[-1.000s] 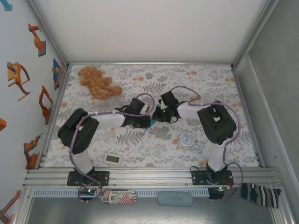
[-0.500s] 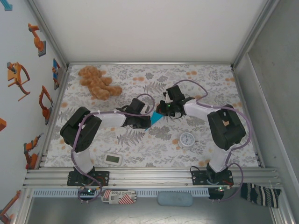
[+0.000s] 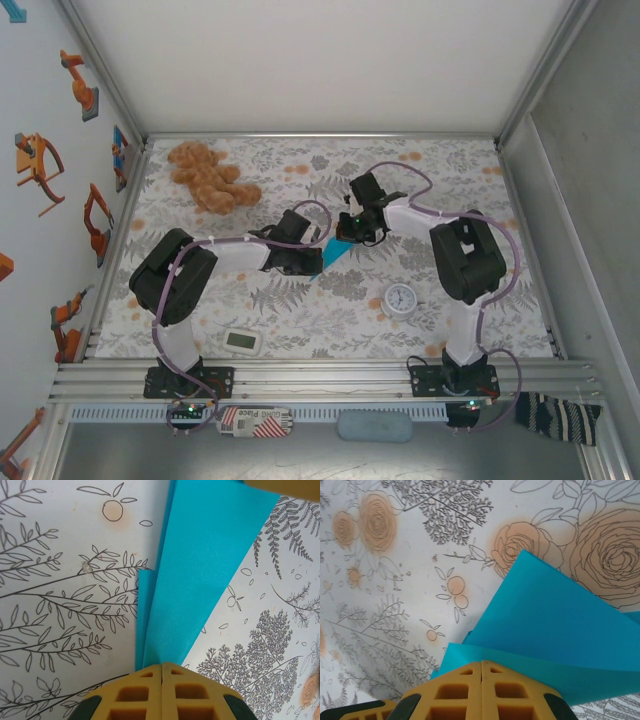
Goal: Fold a paper plane with a square sheet of paper (pick it up from the middle)
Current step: Fold the wing for the fifth time at the center of the table.
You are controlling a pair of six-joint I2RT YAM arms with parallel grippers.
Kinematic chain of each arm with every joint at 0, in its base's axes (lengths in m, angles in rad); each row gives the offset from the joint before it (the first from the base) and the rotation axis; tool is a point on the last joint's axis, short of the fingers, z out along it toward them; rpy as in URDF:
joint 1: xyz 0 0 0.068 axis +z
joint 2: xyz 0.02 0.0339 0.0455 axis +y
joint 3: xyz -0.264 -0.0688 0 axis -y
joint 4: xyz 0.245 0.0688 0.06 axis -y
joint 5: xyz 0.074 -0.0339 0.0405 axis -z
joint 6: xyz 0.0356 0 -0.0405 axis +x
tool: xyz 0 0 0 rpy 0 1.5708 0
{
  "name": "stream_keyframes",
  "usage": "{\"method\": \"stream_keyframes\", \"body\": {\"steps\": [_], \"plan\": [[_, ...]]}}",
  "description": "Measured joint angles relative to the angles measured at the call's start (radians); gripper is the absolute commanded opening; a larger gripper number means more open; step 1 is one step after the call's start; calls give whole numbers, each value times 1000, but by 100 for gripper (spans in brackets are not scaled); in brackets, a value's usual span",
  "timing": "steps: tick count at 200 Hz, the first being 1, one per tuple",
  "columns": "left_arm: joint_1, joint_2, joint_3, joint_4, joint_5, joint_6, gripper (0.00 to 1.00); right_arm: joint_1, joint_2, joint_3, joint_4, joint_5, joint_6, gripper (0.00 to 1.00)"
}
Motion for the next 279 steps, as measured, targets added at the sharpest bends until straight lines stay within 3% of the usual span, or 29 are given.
{"method": "stream_keyframes", "body": {"steps": [143,220,279], "plan": [[8,-2,83,-30,55,14,6,0,35,5,-46,14,-17,0],[17,149,192,4,61,-8,3,0,35,5,-39,13,-16,0],[21,158,197,-3,43,-24,2,-13,-40,-87,37,11,-6,0]]}}
